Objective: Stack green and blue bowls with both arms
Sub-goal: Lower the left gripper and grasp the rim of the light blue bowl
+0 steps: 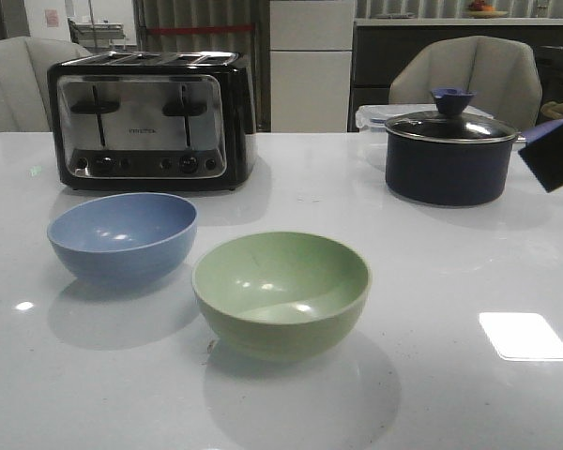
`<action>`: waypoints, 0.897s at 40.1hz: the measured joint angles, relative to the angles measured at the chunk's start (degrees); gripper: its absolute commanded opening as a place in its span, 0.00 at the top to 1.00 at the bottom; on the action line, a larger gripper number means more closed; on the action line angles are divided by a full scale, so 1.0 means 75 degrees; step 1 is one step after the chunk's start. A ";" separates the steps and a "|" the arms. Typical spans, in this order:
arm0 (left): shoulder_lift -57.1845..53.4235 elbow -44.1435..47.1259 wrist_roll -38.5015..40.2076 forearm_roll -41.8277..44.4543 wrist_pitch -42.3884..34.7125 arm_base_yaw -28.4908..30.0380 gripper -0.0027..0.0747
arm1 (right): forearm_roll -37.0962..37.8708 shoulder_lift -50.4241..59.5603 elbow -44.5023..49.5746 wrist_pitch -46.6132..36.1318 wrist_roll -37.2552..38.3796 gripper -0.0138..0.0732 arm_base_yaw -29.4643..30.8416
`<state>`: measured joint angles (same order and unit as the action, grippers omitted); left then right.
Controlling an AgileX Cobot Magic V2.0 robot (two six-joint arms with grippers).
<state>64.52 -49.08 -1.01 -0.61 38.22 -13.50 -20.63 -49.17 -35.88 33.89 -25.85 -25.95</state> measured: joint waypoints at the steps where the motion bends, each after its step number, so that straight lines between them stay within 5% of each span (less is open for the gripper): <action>1: 0.0268 -0.0118 0.0000 -0.0030 -0.0016 0.0000 0.30 | 0.0000 0.0000 0.0000 0.0000 0.0000 0.33 0.0000; 26: 0.5029 -0.2542 -0.0015 -0.0580 -0.0605 0.0000 0.31 | 0.0000 0.0000 0.0000 0.0000 -0.0014 0.33 0.0000; 36: 0.5679 -0.2792 -0.0015 -0.0715 -0.0885 0.0000 0.59 | 0.0000 0.0000 0.0000 0.0000 -0.0014 0.33 0.0000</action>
<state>107.12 -70.02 -1.12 -5.97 31.58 -13.50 -20.63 -49.17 -35.88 33.89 -25.96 -25.95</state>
